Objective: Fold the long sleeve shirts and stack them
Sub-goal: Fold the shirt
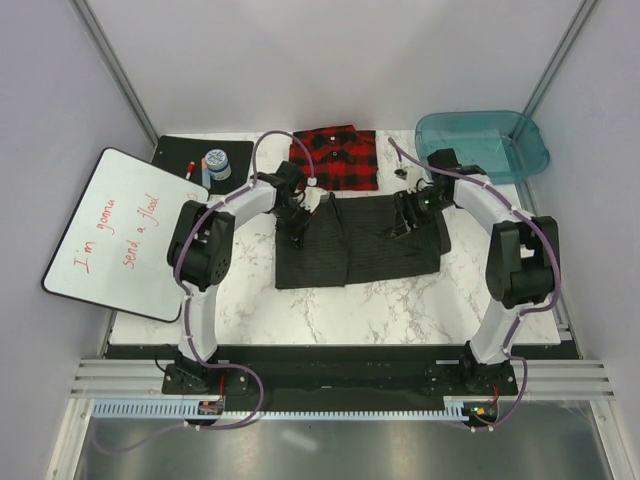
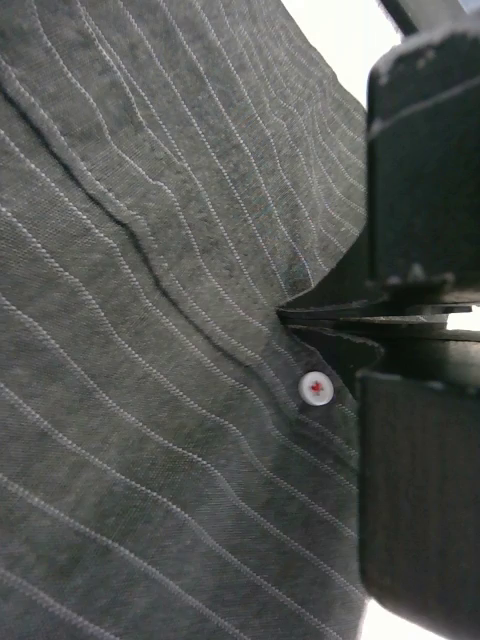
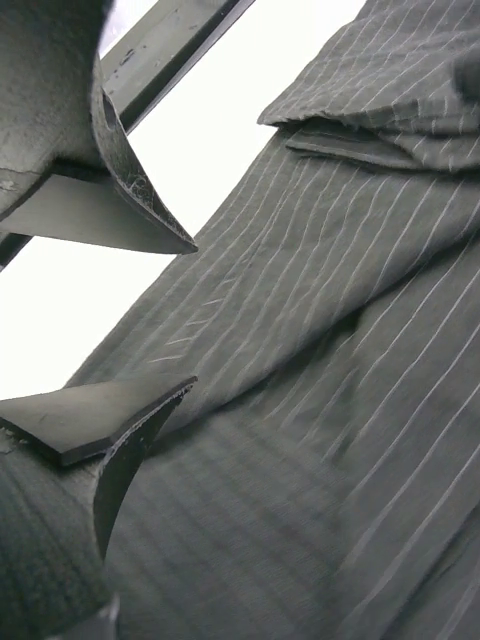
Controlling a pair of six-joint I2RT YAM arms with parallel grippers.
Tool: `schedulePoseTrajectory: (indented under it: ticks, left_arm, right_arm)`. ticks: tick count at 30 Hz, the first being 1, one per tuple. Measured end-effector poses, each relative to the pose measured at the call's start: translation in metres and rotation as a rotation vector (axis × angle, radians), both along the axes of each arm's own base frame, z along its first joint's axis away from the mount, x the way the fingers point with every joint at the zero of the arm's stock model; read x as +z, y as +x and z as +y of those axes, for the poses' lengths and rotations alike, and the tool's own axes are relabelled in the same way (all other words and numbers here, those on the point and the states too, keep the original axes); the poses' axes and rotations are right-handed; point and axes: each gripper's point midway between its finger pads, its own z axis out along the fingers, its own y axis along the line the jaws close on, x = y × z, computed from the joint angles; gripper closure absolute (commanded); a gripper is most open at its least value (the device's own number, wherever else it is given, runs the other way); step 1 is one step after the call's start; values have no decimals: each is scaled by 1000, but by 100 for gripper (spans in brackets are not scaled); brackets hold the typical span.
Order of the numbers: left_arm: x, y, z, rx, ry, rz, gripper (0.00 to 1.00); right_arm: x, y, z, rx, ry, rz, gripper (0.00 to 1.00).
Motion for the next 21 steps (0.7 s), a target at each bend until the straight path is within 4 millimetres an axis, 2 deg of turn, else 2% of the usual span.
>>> schedulePoseTrajectory:
  ticks: [1, 3, 5, 8, 10, 12, 13, 14, 16, 17, 18, 19, 20, 21]
  left_arm:
    - [-8, -7, 0, 2, 8, 26, 98]
    - [-7, -16, -1, 19, 15, 23, 98]
    - [-8, -38, -8, 24, 25, 47, 98]
    - [-7, -105, -46, -48, 18, 122, 98]
    - [-1, -163, -81, -164, -1, 155, 98]
    - [22, -200, -107, -237, -86, 181, 98]
    - [39, -206, -114, -237, -143, 180, 95]
    - [60, -201, -117, -213, -206, 157, 88]
    - [104, -168, -111, -124, -344, 70, 80]
    - [125, -148, -103, -73, -405, 20, 71]
    - [148, -126, -90, -14, -468, -41, 62]
    - [162, -113, -79, 25, -504, -84, 58]
    - [175, -99, -63, 77, -542, -134, 48]
    - [184, -93, -49, 110, -571, -161, 43]
  right_arm:
    - [2, -2, -6, -16, -1, -1, 42]
    - [7, -9, -19, -46, -9, 3, 43]
    - [10, -15, -34, -80, -26, 8, 44]
    - [11, -21, -51, -106, -58, 12, 47]
    - [9, -25, -60, -113, -85, 13, 48]
    - [7, -28, -61, -109, -93, 18, 48]
    - [5, -29, -60, -103, -99, 22, 49]
    - [2, -29, -59, -95, -103, 26, 49]
    - [-8, -28, -52, -66, -115, 38, 49]
    - [-15, -28, -47, -47, -123, 48, 50]
    - [-25, -28, -41, -22, -133, 60, 50]
    - [-32, -28, -35, 1, -141, 73, 51]
    - [-44, -26, -26, 35, -157, 88, 51]
    - [-53, -23, -17, 66, -167, 91, 51]
